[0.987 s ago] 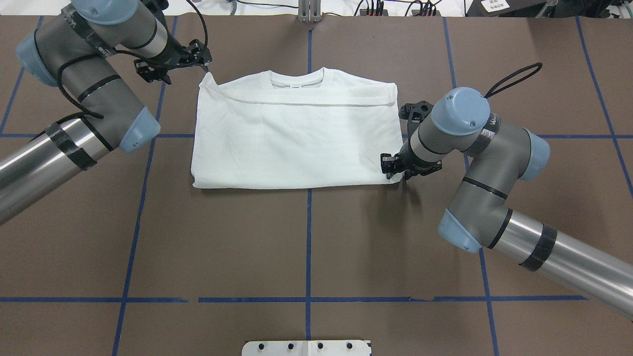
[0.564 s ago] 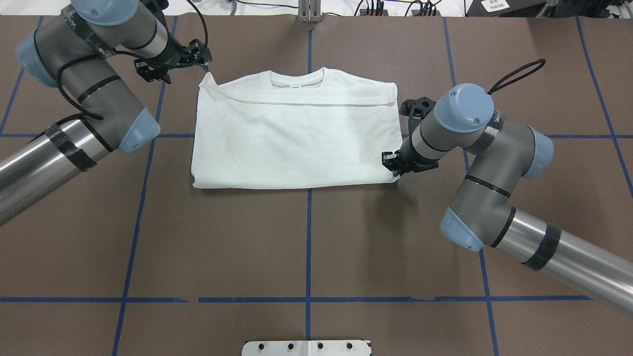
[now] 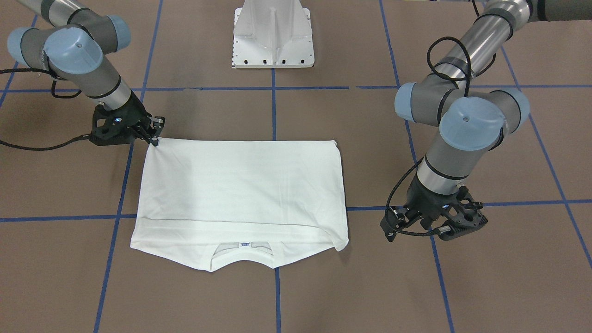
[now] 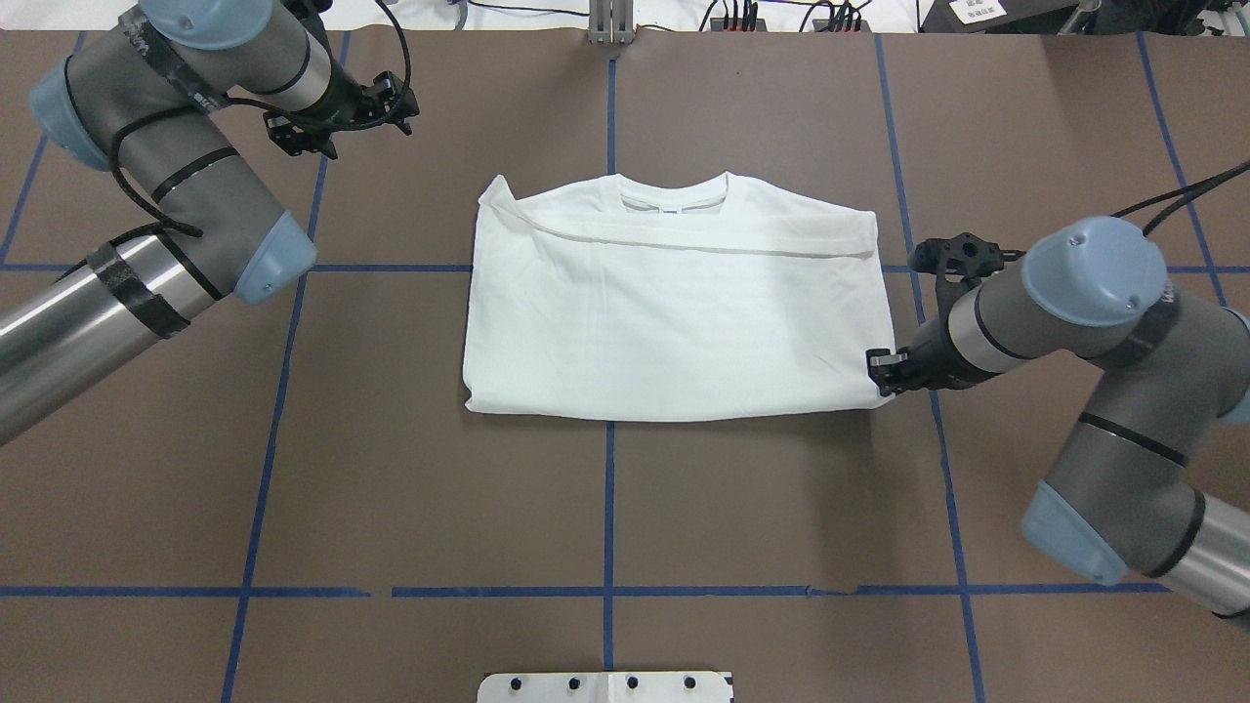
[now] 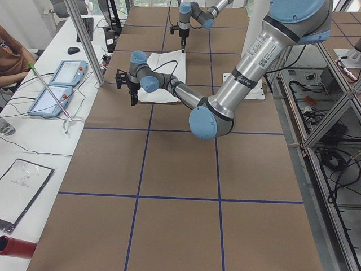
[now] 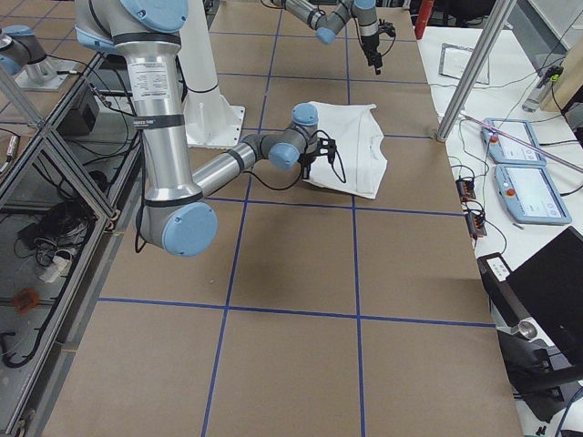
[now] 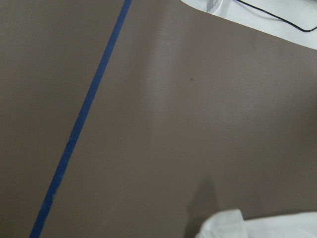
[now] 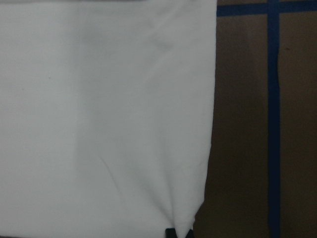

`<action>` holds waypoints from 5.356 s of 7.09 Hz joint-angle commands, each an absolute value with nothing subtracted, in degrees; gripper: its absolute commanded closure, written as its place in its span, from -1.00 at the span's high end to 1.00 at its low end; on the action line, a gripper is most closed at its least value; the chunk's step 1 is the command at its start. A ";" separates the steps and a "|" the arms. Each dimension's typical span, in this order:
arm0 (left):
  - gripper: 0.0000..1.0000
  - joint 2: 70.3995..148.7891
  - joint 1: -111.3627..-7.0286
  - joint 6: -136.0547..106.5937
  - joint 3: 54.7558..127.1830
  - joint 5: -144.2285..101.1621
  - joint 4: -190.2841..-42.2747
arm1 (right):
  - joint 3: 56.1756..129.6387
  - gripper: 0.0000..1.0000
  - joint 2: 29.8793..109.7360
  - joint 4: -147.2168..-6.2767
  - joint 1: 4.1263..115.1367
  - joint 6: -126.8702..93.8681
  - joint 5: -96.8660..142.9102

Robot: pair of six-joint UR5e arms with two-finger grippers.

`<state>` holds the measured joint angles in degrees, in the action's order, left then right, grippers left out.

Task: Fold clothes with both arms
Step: 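Grasp the shirt edge with the right gripper and drag it toward the robot, then release the shirt with the right gripper while the left gripper reaches the far corner, then grasp the shirt corner with the left gripper and pull it away from the robot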

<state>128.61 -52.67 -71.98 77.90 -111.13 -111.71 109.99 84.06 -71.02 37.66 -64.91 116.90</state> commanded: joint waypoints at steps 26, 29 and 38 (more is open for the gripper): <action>-1.00 126.38 -31.34 -97.84 89.65 -109.69 -111.89 | 119.18 1.00 84.20 -70.40 44.38 -68.47 119.97; -1.00 135.12 -42.07 -85.20 74.43 -109.60 -112.76 | 117.69 1.00 83.41 -70.49 44.38 -68.47 117.87; 1.00 147.39 -45.86 -79.81 47.37 -100.44 -139.57 | 113.38 1.00 78.93 -71.19 43.78 -68.38 114.01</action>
<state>147.39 -44.65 -80.03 47.21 -99.39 -139.28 113.66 79.77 -70.85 44.25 -68.38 115.50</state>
